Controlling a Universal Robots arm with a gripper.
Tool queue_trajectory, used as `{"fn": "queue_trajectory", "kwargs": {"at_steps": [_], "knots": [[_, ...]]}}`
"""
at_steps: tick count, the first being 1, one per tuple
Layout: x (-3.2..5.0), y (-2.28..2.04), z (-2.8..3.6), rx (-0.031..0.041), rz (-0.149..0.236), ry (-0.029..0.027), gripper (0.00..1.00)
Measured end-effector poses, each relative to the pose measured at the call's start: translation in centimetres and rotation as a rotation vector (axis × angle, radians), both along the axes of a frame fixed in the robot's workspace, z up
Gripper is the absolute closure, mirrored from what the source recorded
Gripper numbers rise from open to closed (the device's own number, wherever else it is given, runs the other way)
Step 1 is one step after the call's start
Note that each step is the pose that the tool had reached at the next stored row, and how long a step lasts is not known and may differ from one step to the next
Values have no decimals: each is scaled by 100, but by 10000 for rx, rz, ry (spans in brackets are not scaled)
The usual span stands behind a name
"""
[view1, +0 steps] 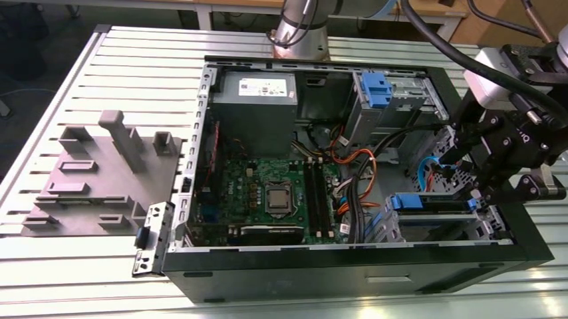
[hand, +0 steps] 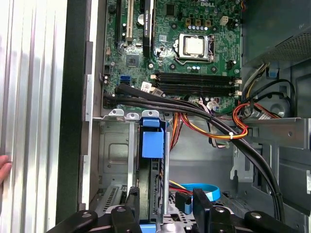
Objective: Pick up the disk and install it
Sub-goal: 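Insert the first disk wire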
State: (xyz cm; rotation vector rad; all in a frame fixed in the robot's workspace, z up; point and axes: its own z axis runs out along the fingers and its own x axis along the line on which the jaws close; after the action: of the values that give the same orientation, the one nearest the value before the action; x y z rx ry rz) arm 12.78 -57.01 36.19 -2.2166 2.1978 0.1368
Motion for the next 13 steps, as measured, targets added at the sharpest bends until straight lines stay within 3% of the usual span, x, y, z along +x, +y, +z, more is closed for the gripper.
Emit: {"fn": "queue_trajectory", "kwargs": {"at_steps": [13], "knots": [[1,16,-50,0,176,-15,44]]}}
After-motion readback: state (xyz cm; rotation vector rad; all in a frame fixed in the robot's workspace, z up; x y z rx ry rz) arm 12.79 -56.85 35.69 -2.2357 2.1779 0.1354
